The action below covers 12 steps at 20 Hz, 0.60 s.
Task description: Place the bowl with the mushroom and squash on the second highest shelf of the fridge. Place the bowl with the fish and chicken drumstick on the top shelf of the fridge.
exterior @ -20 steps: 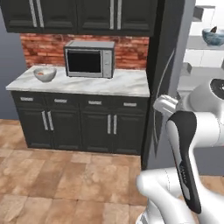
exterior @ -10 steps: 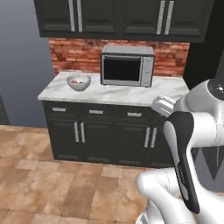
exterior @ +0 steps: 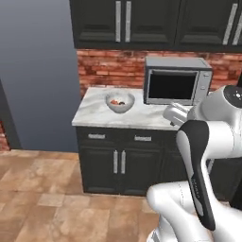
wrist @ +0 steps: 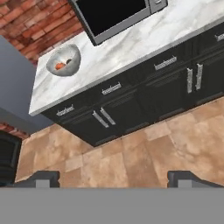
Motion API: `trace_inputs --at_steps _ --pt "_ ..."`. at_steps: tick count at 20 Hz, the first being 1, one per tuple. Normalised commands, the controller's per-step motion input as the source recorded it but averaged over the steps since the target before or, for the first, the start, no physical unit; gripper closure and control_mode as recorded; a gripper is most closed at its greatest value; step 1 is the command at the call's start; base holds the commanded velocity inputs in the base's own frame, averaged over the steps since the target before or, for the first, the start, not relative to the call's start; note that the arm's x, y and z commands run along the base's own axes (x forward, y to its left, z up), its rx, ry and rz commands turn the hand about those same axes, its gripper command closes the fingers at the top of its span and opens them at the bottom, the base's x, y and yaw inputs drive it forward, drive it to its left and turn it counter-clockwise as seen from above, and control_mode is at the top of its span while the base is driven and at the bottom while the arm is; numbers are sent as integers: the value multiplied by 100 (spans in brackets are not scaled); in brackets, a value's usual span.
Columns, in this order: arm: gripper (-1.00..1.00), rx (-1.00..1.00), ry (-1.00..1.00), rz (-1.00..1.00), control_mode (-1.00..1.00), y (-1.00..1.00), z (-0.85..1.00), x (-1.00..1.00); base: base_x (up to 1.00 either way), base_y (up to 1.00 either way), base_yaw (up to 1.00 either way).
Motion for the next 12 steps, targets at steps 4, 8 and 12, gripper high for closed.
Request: trace_inputs --at_steps 4,8,12 --pt "-100 0 0 0 100 0 0 0 100 71 -13" --pt "-100 0 0 0 100 0 0 0 100 14 -17" --pt "-100 0 0 0 100 0 0 0 100 -7 -30"
